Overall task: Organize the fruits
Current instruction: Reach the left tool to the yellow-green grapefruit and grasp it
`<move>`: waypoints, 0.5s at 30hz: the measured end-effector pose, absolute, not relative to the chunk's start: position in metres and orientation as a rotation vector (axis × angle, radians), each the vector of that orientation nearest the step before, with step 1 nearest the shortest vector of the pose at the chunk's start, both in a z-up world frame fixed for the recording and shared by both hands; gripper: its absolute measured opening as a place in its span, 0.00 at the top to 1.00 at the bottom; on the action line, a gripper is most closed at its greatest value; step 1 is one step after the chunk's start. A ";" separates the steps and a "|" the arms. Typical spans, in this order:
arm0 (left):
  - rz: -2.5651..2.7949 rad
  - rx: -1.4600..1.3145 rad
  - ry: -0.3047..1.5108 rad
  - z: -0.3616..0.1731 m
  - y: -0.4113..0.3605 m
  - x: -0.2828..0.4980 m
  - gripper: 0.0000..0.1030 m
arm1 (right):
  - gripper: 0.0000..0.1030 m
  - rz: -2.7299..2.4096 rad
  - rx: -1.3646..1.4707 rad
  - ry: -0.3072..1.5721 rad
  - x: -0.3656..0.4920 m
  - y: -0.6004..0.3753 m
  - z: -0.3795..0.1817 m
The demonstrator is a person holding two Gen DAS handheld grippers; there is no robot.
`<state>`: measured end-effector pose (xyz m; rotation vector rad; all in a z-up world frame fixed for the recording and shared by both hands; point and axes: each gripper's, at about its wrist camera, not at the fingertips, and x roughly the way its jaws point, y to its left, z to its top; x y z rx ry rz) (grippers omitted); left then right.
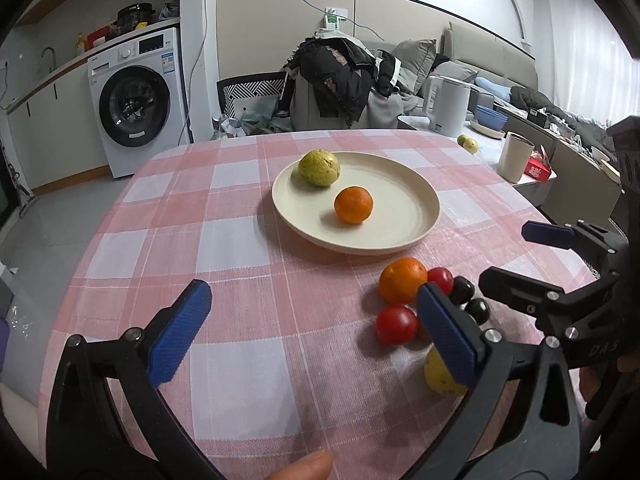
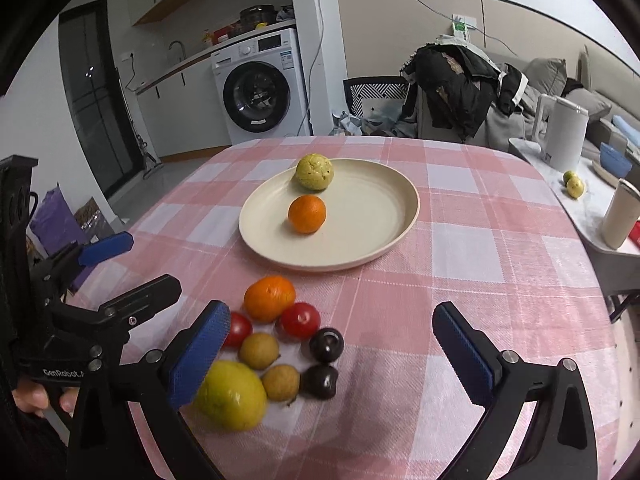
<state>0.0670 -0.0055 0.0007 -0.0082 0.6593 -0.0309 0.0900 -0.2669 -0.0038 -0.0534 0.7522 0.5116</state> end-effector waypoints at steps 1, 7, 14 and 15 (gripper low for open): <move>-0.033 -0.008 0.657 0.001 -0.006 0.064 0.01 | 0.00 0.511 -0.060 0.750 0.088 -0.268 -0.003; -0.043 -0.022 0.655 0.003 -0.007 0.054 0.01 | 0.00 0.506 -0.074 0.745 0.079 -0.279 -0.004; -0.045 -0.038 0.658 0.004 -0.004 0.049 0.01 | 0.00 0.513 -0.077 0.744 0.081 -0.299 -0.008; -0.047 -0.043 0.658 0.003 -0.003 0.049 0.01 | 0.00 0.515 -0.073 0.748 0.082 -0.301 -0.008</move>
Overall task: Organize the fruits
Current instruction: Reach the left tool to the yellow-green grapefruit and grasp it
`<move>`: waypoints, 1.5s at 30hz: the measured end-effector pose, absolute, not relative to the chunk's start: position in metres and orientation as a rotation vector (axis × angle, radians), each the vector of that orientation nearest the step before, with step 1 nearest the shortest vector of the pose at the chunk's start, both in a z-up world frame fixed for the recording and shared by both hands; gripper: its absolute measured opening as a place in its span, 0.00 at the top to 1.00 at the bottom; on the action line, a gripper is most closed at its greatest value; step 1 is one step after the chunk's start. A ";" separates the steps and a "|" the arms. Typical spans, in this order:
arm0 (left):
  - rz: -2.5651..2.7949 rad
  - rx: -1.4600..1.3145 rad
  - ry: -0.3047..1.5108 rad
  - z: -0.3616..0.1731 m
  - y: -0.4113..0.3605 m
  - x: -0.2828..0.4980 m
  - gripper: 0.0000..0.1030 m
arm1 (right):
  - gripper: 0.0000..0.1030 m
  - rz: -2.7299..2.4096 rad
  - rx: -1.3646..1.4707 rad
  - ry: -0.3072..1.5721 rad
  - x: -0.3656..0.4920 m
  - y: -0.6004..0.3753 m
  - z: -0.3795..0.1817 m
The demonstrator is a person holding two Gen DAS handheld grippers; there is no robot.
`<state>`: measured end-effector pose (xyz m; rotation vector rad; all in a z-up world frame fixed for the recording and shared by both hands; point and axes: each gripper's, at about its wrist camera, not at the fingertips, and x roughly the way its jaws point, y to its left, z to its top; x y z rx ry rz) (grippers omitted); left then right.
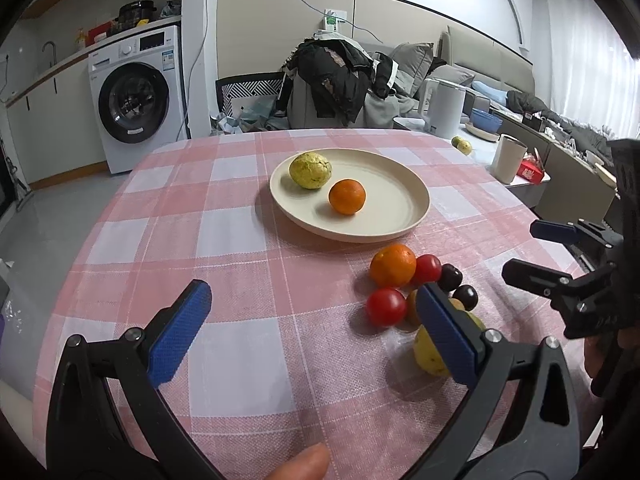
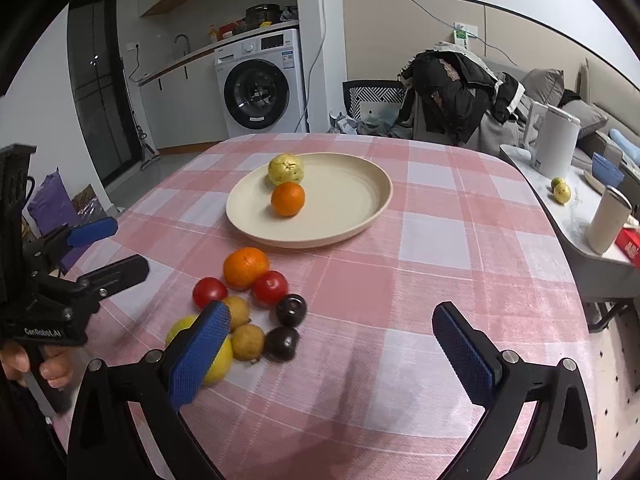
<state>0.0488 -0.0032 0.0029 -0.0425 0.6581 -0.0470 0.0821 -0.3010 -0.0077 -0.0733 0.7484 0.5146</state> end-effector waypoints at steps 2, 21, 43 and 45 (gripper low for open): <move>-0.050 -0.041 0.666 0.002 -0.003 0.048 0.01 | 0.00 0.519 -0.077 0.755 0.082 -0.305 -0.007; -0.146 0.022 0.743 -0.011 -0.036 0.045 0.01 | 0.00 0.540 -0.199 0.859 0.080 -0.293 -0.035; -0.212 -0.004 0.860 -0.036 -0.062 0.055 0.01 | 0.00 0.518 -0.234 0.964 0.084 -0.282 -0.059; -0.217 -0.005 0.866 -0.038 -0.063 0.057 0.01 | 0.00 0.520 -0.236 0.963 0.083 -0.282 -0.059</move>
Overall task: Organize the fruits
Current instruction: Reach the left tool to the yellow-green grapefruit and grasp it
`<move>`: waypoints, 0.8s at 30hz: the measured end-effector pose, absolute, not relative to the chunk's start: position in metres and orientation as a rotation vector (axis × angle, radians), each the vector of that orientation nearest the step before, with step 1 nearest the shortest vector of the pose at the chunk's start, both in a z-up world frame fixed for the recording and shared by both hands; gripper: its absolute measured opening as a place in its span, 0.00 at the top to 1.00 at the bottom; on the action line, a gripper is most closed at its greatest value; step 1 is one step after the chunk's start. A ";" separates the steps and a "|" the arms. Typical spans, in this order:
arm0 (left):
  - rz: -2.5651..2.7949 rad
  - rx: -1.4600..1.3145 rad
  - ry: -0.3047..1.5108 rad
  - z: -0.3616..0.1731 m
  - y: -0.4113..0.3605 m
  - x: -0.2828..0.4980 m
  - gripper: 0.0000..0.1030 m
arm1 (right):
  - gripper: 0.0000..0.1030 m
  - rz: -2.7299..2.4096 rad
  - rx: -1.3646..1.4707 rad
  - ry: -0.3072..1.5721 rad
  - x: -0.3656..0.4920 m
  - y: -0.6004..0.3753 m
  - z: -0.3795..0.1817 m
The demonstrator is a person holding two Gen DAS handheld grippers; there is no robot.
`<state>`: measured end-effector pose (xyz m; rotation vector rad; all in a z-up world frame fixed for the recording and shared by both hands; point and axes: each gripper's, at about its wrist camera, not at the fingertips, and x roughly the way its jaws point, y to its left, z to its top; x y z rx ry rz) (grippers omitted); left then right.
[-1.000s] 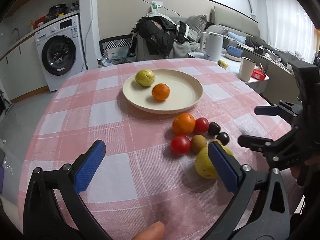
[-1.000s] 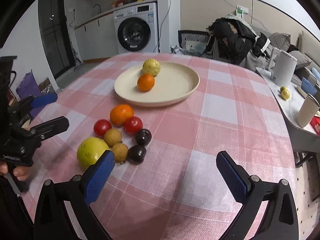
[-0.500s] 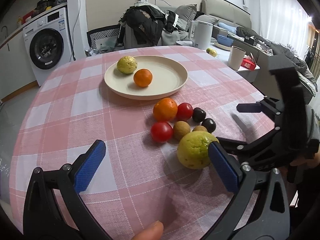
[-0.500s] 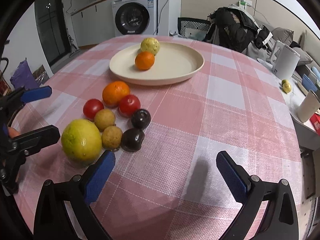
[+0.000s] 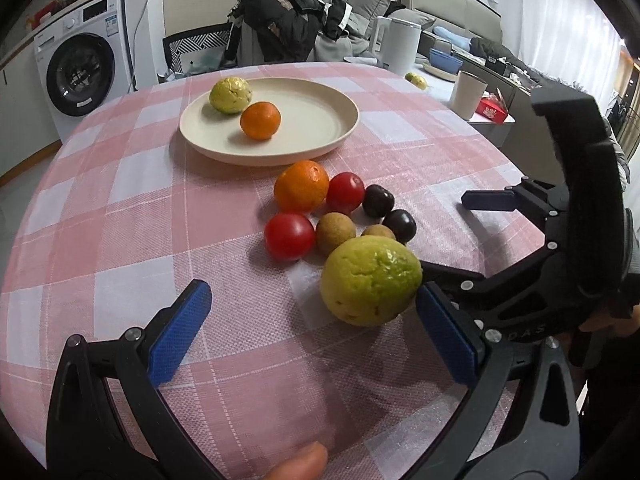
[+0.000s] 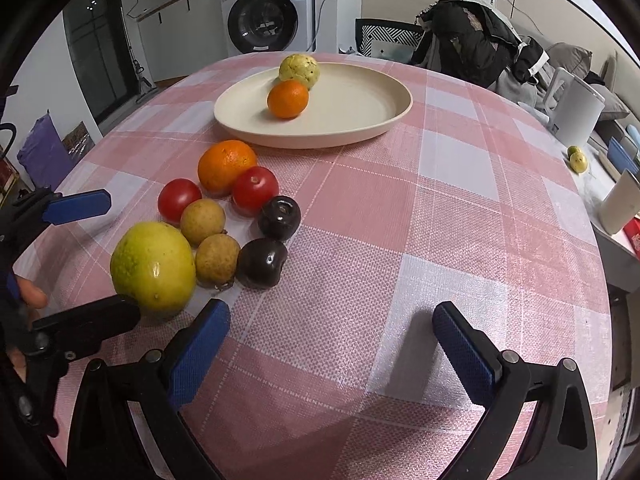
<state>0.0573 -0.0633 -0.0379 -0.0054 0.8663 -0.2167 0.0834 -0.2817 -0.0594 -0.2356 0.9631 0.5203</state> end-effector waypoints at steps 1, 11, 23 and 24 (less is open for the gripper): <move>-0.219 -0.010 0.868 -0.039 -0.063 0.058 0.01 | 0.00 0.522 -0.235 0.963 0.083 -0.282 -0.059; -0.241 -0.055 0.886 -0.043 -0.060 0.062 0.01 | 0.00 0.529 -0.239 0.960 0.082 -0.283 -0.059; -0.284 -0.024 0.890 -0.047 -0.066 0.062 0.30 | 0.00 0.515 -0.232 0.964 0.086 -0.292 -0.059; -0.289 -0.026 0.889 -0.047 -0.067 0.062 0.33 | 0.00 0.514 -0.232 0.964 0.087 -0.292 -0.059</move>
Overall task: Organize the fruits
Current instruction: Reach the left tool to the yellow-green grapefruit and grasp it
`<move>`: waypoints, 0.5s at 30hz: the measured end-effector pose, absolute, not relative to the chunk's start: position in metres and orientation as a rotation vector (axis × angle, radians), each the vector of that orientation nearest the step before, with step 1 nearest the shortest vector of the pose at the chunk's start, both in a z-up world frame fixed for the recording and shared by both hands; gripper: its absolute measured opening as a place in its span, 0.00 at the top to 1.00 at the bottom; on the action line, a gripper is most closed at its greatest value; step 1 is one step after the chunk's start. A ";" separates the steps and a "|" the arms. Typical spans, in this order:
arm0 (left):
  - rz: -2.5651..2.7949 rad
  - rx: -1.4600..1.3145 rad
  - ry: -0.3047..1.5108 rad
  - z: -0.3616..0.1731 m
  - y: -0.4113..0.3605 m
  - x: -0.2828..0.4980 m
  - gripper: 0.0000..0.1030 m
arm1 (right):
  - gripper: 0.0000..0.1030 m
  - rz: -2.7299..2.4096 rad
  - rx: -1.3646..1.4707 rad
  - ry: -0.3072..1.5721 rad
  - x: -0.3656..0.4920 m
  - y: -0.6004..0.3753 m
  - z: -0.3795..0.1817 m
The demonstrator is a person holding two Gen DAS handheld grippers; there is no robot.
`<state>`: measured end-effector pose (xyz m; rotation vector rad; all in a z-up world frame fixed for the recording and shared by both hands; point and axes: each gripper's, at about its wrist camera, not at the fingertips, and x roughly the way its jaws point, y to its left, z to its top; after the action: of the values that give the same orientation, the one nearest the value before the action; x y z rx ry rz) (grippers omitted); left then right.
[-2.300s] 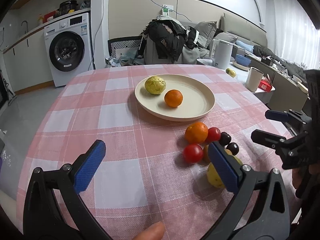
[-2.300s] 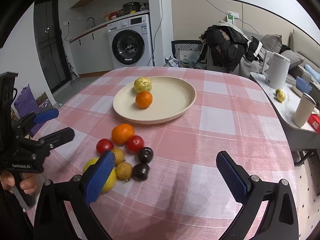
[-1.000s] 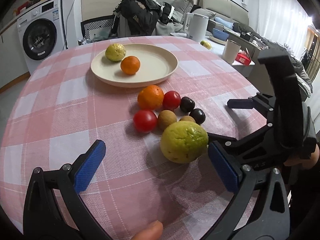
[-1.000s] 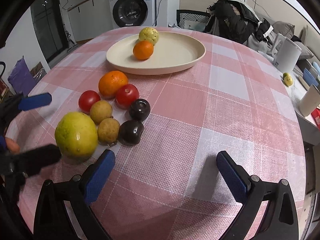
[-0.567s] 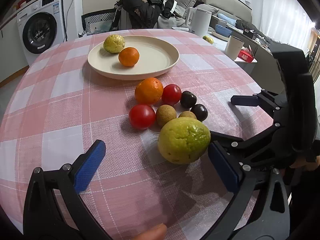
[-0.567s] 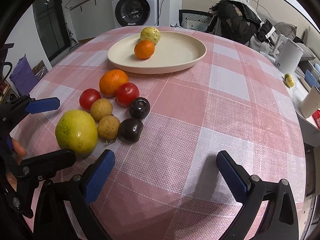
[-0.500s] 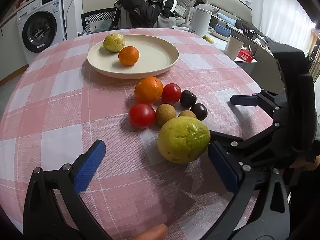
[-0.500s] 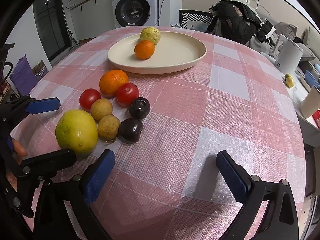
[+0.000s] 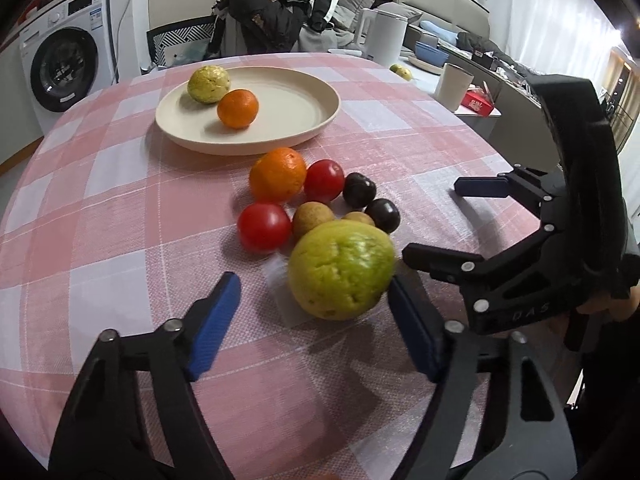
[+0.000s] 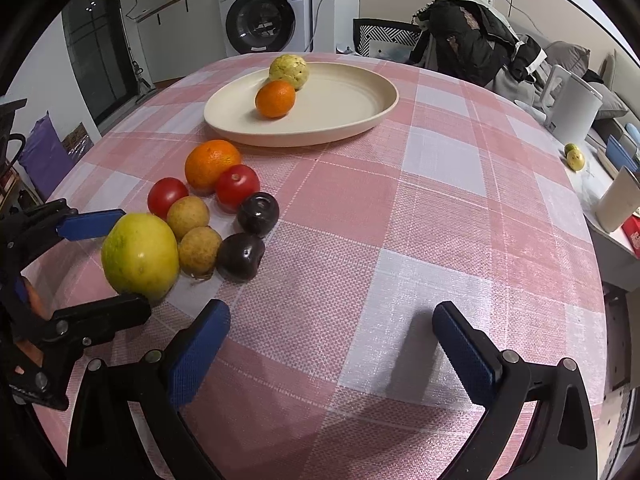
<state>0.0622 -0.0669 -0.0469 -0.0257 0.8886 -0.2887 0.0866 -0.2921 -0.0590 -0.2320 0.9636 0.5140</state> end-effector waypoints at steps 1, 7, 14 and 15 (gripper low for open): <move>-0.293 -0.026 0.887 -0.047 -0.068 0.063 0.35 | 0.00 0.514 -0.232 0.963 0.087 -0.292 -0.059; -0.322 -0.016 0.881 -0.045 -0.076 0.064 0.54 | 0.00 0.514 -0.232 0.963 0.086 -0.292 -0.059; -0.311 -0.005 0.850 -0.042 -0.071 0.059 0.54 | 0.00 0.514 -0.196 0.960 0.088 -0.294 -0.058; -0.307 -0.008 0.845 -0.042 -0.068 0.059 0.54 | 0.00 0.517 -0.186 0.960 0.089 -0.295 -0.057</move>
<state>0.0591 -0.0680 -0.0418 -0.0076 0.8449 -0.3066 0.0894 -0.2952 -0.0575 -0.1862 0.9595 0.5173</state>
